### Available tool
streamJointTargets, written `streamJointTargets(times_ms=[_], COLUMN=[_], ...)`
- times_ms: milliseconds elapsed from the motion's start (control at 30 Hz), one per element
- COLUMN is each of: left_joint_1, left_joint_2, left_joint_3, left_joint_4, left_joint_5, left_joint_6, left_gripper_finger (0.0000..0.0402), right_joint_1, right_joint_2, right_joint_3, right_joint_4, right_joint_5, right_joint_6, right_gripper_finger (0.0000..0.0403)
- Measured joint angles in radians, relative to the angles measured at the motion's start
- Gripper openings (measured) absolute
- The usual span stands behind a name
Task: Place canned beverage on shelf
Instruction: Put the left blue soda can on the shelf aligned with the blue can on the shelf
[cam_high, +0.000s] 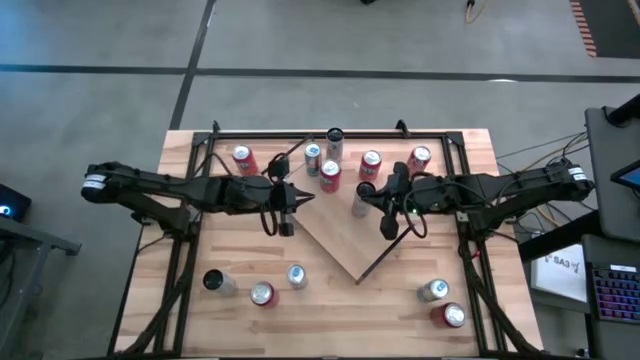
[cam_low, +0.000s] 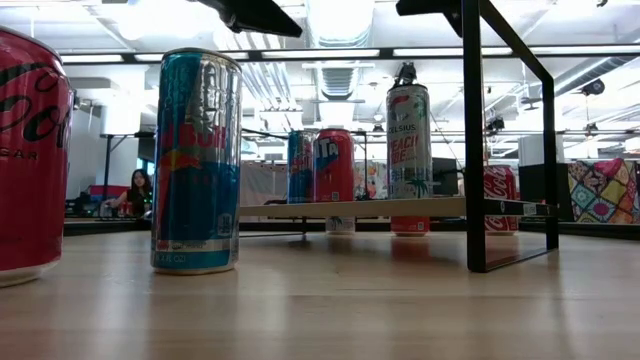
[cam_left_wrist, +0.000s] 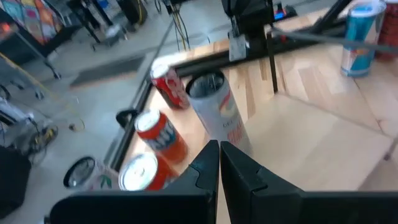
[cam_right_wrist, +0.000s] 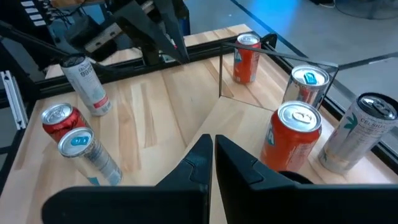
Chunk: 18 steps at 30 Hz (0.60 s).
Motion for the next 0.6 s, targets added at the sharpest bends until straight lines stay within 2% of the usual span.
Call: streamJointTargets(times_ms=[300,600], left_joint_1=[0.0,0.0], left_joint_2=[0.0,0.0], left_joint_3=[0.122,0.216], left_joint_4=[-0.395,-0.705], left_joint_5=[0.0,0.0], left_joint_6=[-0.113,-0.215], left_gripper_finger=[0.0,0.0], right_joint_1=[0.0,0.006], right_joint_2=[0.0,0.0], right_joint_3=[0.002,0.049], right_joint_4=[-0.089,-0.209], right_joint_5=[-0.008,-0.049], right_joint_6=[0.072,0.15], right_gripper_finger=[0.0009,0.0009])
